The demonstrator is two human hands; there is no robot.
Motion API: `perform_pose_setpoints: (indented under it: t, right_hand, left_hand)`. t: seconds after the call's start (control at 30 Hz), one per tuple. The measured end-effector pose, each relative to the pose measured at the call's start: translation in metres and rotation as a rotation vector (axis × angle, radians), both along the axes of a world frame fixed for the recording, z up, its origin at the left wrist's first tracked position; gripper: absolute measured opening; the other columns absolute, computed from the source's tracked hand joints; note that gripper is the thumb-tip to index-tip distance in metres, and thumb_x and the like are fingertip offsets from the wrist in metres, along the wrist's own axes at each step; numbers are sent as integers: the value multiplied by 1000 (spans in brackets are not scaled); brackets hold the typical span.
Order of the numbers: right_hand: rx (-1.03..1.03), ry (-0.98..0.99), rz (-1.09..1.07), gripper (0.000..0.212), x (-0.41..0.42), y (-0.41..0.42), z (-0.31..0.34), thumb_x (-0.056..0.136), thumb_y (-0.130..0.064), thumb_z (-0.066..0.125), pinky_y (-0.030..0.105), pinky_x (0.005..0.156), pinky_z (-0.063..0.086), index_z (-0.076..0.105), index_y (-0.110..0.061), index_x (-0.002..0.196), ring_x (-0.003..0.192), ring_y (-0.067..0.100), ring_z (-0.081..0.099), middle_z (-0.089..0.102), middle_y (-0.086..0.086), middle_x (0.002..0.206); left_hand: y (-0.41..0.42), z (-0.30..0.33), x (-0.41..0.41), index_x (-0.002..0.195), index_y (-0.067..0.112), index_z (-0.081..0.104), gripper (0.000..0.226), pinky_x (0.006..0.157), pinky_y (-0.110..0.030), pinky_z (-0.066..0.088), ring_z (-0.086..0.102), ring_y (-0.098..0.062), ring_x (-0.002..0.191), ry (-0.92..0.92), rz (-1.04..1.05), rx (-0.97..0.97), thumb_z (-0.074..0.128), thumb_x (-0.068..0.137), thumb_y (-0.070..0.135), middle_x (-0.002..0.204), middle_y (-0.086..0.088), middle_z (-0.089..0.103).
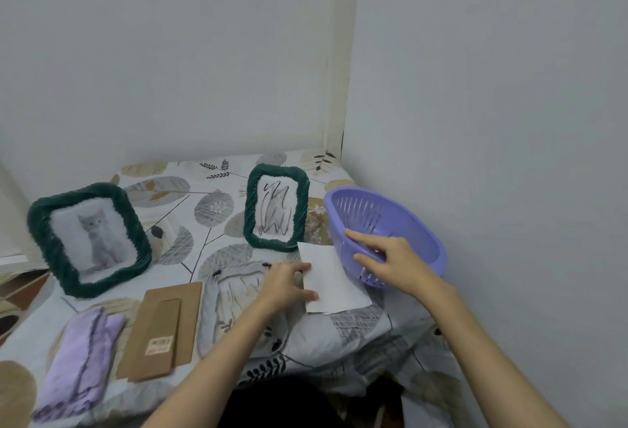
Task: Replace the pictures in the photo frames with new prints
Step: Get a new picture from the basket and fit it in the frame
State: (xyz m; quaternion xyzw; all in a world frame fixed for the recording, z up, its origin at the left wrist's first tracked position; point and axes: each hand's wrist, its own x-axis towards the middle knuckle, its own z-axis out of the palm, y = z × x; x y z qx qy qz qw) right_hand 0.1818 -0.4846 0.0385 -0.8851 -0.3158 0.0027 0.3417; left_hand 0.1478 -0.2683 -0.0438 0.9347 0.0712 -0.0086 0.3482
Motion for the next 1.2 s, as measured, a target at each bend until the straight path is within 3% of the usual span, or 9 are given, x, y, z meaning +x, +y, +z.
perform_pose_setpoints:
  t: [0.07, 0.17, 0.3, 0.47, 0.6, 0.73, 0.9, 1.03, 1.2]
  right_hand:
    - [4, -10, 4, 44, -1, 1, 0, 89, -19, 60, 2, 79, 41, 50, -26, 131, 85, -16, 55, 60, 2, 126]
    - [-48, 10, 25, 45, -8, 5, -10, 89, -25, 59, 37, 93, 48, 47, -35, 132, 112, 19, 57, 60, 2, 127]
    - [-175, -27, 22, 47, -17, 10, -25, 90, -36, 53, 38, 82, 50, 38, -46, 134, 100, 20, 58, 63, 3, 112]
    - [-243, -30, 8, 49, -20, 16, -37, 90, -39, 52, 38, 78, 50, 33, -51, 134, 96, 21, 55, 60, 1, 108]
    - [-190, 130, 39, 49, -22, 15, -23, 88, -34, 57, 27, 81, 47, 41, -43, 133, 91, 11, 54, 58, -3, 110]
    - [23, 275, -200, 38, 9, 11, -4, 90, -23, 57, 14, 74, 39, 53, -20, 128, 87, 14, 53, 62, 8, 112]
    - [-454, 445, -473, 63, 56, 15, -23, 81, -34, 68, 30, 87, 45, 42, -3, 129, 112, 27, 50, 49, 16, 128]
    - [-643, 527, -499, 101, 62, 23, -32, 75, -35, 75, 38, 108, 34, 10, -1, 144, 135, 33, 32, 27, 17, 147]
    - [-489, 506, -641, 75, 61, 21, -28, 80, -6, 69, 31, 77, 50, 23, 5, 138, 117, 27, 55, 35, 18, 142]
  left_hand:
    - [-9, -4, 7, 134, 21, 46, 78, 105, -34, 32, 41, -23, 125, -14, -40, 208, 75, 66, 47, 136, -1, 50]
    - [-22, -9, 11, 134, 28, 43, 74, 103, -36, 23, 33, -23, 124, -20, -62, 461, 61, 71, 64, 132, 0, 43]
    - [-26, -15, 14, 133, 29, 44, 66, 107, -37, 19, 28, -25, 126, -36, -83, 534, 49, 78, 67, 132, -4, 39]
    - [-20, -7, 25, 127, 7, 51, 35, 101, -32, 33, 46, -28, 124, -201, 105, -59, 38, 97, 19, 130, -11, 54]
    - [-25, 15, 23, 131, 16, 46, 36, 103, -34, 40, 55, -17, 114, -250, 193, -557, 34, 99, 27, 127, -5, 57]
    - [-26, 27, 22, 132, 25, 46, 44, 96, -26, 40, 51, -11, 112, -224, 86, -525, 54, 90, 36, 125, 2, 55]
    - [-25, 30, 19, 128, 23, 53, 51, 99, -24, 37, 48, -9, 116, -213, 53, -432, 69, 80, 31, 130, 3, 55]
    - [-24, 31, 19, 128, 23, 53, 52, 100, -23, 36, 48, -12, 121, -212, 67, -454, 70, 79, 30, 132, 2, 54]
    - [-23, 31, 18, 128, 23, 54, 53, 97, -22, 36, 48, -10, 116, -199, 84, -483, 71, 78, 29, 131, 1, 55]
